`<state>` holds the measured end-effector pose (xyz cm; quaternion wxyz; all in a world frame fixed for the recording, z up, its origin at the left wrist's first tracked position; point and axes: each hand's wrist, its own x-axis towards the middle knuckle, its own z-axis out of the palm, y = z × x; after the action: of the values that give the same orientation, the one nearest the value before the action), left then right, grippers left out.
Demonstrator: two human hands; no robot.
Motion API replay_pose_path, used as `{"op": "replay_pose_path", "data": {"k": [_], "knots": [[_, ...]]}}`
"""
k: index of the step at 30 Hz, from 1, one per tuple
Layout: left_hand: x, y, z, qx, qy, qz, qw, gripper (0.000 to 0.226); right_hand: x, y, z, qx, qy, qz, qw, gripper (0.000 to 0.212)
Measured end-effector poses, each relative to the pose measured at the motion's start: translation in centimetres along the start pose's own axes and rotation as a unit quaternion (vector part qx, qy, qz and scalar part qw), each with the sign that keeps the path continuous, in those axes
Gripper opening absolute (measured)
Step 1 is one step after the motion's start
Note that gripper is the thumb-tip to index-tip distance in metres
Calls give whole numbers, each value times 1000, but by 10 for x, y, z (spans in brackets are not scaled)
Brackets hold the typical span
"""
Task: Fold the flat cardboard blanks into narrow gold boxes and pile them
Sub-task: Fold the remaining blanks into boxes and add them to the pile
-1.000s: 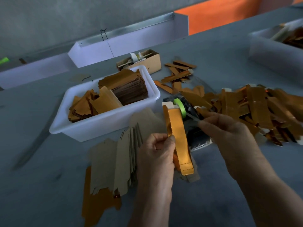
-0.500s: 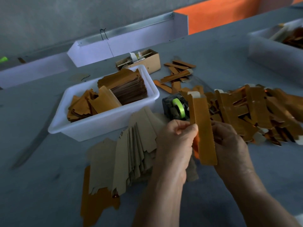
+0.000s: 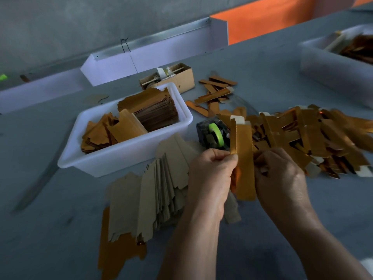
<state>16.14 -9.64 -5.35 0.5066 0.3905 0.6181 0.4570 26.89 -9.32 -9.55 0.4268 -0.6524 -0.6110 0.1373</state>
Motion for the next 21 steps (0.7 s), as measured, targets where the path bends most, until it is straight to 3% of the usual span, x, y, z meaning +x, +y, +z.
{"op": "replay_pose_path", "data": {"k": [5,8,11,16,21], "knots": [[-3,3,-2,3,-16,7,1000,6,-6,7,-19,117,-38,39,992,5],[-11,3,-6,-5,-29,11,1000,6,-7,2,-37,271,-82,83,955,15],[-16,0,-11,-57,-36,-2,998,5,-5,-7,-50,330,-150,53,931,11],[-21,-2,-19,-50,-55,4,997,4,-3,-20,-50,281,-210,-31,936,18],[-24,-2,-21,-55,-59,8,997,5,-4,-23,-45,194,-201,-53,959,22]]}}
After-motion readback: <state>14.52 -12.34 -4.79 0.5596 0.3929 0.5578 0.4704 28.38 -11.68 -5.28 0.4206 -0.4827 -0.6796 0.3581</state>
